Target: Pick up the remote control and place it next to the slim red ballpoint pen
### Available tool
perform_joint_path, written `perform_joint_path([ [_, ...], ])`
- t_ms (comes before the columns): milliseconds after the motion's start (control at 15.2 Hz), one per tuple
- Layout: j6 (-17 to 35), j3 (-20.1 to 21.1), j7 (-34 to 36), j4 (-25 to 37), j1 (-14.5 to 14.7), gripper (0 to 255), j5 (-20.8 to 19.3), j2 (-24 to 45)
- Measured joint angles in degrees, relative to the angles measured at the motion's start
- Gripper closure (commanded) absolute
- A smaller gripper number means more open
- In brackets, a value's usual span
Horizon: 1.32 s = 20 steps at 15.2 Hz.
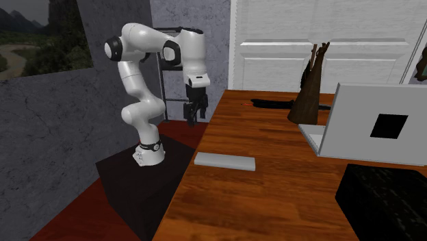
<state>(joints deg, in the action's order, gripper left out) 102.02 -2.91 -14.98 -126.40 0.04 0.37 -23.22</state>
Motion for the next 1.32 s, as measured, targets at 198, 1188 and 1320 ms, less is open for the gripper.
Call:
perform_joint_path([
  [198, 2.0, -1.1, -2.4, 4.1, -0.2, 0, -0.2, 6.0],
  [1188, 5.4, -3.3, -10.6, 28.2, -1.6, 0, 1.8, 33.1],
  [1320, 6.8, -3.3, -10.6, 27.1, -1.6, 0, 1.9, 33.4],
])
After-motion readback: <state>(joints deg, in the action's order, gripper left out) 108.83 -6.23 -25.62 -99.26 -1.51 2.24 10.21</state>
